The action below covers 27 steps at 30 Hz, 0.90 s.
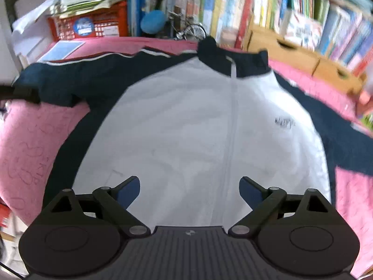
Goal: Fold clothes
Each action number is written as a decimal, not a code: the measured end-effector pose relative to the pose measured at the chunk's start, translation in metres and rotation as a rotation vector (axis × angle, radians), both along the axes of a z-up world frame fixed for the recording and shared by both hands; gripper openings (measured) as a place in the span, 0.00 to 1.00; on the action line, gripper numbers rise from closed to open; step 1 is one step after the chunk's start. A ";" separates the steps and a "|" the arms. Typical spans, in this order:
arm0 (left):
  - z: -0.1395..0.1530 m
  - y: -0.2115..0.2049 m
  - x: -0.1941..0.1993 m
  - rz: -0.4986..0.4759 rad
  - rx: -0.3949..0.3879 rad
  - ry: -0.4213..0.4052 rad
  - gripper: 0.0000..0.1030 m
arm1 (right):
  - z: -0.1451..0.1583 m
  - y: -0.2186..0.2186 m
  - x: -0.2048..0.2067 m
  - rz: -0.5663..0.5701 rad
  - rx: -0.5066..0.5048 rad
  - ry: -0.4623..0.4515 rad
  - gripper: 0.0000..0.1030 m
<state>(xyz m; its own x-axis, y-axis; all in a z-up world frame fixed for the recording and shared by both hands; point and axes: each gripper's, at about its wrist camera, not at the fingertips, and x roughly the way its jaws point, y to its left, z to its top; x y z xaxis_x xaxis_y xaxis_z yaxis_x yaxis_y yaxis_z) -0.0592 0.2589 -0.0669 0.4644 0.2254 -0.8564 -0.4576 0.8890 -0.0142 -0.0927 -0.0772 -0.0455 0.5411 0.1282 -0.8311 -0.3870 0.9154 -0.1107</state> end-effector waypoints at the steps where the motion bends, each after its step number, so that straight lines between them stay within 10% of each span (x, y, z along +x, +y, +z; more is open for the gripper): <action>1: -0.002 0.010 0.006 0.022 0.004 -0.010 1.00 | 0.001 0.007 -0.003 -0.002 -0.027 -0.014 0.92; 9: -0.021 0.093 0.051 0.200 0.038 -0.086 0.99 | 0.001 0.020 -0.024 -0.032 -0.142 0.017 0.92; 15: -0.014 0.136 0.073 0.259 0.059 -0.194 0.12 | -0.012 0.018 -0.026 -0.083 -0.193 0.028 0.92; 20: 0.003 0.129 0.077 0.217 0.293 -0.216 0.14 | -0.021 0.018 -0.011 -0.100 -0.193 0.028 0.92; 24: -0.022 0.147 0.092 0.249 0.194 -0.020 0.23 | -0.029 0.018 0.005 -0.107 -0.183 0.034 0.92; 27: -0.009 0.136 0.080 0.228 0.160 -0.059 0.59 | -0.032 0.019 0.017 -0.114 -0.168 0.025 0.92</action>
